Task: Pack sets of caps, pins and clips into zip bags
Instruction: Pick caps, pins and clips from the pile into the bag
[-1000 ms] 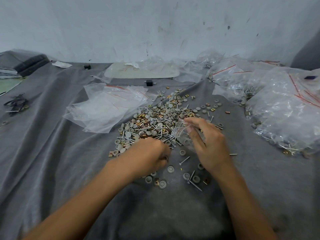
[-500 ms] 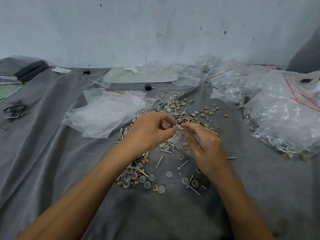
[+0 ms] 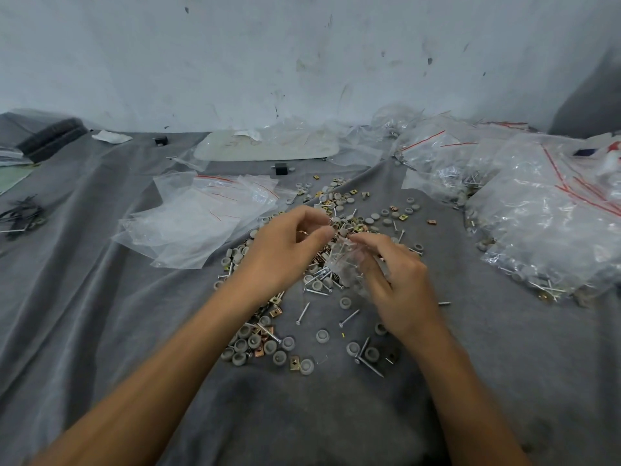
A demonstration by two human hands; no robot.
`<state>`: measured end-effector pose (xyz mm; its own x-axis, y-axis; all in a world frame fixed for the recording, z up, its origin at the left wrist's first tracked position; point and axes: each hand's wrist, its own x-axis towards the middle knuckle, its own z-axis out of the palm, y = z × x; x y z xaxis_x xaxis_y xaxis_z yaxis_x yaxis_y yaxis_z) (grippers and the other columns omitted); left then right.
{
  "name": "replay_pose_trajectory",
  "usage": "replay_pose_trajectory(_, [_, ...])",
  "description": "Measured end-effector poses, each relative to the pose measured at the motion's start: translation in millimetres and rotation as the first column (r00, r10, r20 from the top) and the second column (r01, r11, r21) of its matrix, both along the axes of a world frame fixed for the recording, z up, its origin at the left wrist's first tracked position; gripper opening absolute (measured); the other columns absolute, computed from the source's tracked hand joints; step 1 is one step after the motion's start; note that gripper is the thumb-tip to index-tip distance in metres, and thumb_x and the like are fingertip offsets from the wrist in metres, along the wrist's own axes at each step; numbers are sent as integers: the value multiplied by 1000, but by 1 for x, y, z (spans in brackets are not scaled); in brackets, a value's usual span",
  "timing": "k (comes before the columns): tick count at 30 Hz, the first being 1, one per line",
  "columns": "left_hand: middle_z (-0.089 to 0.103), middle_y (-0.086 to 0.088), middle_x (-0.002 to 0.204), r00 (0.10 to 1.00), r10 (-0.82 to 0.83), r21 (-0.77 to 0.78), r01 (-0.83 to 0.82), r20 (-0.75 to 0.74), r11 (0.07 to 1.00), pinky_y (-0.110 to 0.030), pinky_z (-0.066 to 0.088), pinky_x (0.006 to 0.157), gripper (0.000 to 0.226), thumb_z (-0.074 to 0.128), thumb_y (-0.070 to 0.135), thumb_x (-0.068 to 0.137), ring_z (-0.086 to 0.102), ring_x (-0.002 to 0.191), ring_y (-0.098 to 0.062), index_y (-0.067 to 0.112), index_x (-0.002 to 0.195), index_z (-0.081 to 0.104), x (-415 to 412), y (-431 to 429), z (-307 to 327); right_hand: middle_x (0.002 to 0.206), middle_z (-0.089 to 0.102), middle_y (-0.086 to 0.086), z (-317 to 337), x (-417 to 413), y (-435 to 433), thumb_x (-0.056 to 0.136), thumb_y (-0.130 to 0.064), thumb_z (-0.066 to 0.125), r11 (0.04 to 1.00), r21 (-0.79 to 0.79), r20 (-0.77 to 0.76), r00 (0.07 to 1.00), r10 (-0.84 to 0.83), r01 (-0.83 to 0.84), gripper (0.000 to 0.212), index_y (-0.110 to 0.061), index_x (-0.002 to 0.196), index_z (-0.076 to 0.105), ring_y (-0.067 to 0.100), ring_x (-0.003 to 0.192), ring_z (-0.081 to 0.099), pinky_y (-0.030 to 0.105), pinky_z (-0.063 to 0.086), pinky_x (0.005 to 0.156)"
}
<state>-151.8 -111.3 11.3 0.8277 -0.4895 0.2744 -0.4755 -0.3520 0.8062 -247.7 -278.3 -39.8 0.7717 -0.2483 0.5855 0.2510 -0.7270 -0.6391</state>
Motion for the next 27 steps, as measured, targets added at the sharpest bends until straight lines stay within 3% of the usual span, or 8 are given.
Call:
replay_pose_trajectory(2, [68,16,82,994,43,121,-55,97,991,-21,47,70,7,67,37,94,62,76,2,37,88,65,-1,9,0,113,71,-12,1,-1,-1,103,-22,58,1000,7,12,1000,-22,21,24,-24,125,68,12,109,64,50,49,96])
replay_pose_trajectory(4, [68,19,80,995,-94,354,79,25,932,-21,46,68,9,70,38,92,62,74,4,35,84,67,-5,19,-2,112,70,-14,1,-1,-1,103,-22,58,999,5,19,999,-36,36,24,-23,125,68,12,109,63,50,50,96])
replay_pose_trajectory(6, [68,18,80,964,-248,582,258,-99,771,-19,46,65,11,74,43,88,62,72,4,34,88,68,-14,25,-7,113,69,-14,2,-1,-1,104,-21,58,999,2,14,999,-43,43,24,-23,126,68,13,111,63,51,49,97])
replay_pose_trajectory(9, [66,15,82,941,-315,730,298,-119,615,-20,44,62,26,76,49,84,60,73,4,32,100,65,-25,26,-19,116,68,-15,2,-1,-1,104,-20,58,999,2,-1,1000,-32,32,26,-24,127,66,13,113,63,51,49,98])
replay_pose_trajectory(15, [67,15,79,954,-293,702,249,-61,667,-19,45,63,13,73,39,86,60,71,4,30,93,66,-25,27,-21,121,64,-18,2,0,-1,102,-20,59,1000,-7,2,1000,12,-12,26,-23,126,67,9,118,61,50,48,101])
replay_pose_trajectory(20, [64,18,79,990,-115,360,81,76,930,-21,43,61,11,74,39,86,57,66,1,35,87,64,-12,25,-6,117,68,-14,2,1,-4,100,-16,64,1000,-9,16,1000,24,-24,24,-19,123,71,4,113,60,40,48,100])
replay_pose_trajectory(23, [65,22,80,992,-71,257,42,108,966,-22,41,59,13,72,45,87,55,61,3,36,91,63,-7,15,2,118,70,-11,2,1,-4,101,-19,64,999,-6,-7,999,46,-47,24,-19,124,71,9,114,62,43,49,100])
replay_pose_trajectory(27, [67,17,80,999,-28,149,23,27,989,-23,42,64,15,68,49,90,60,67,5,37,100,66,0,6,4,117,67,-17,3,1,-4,101,-22,62,998,12,21,998,58,-58,25,-21,124,70,2,113,61,38,50,99])
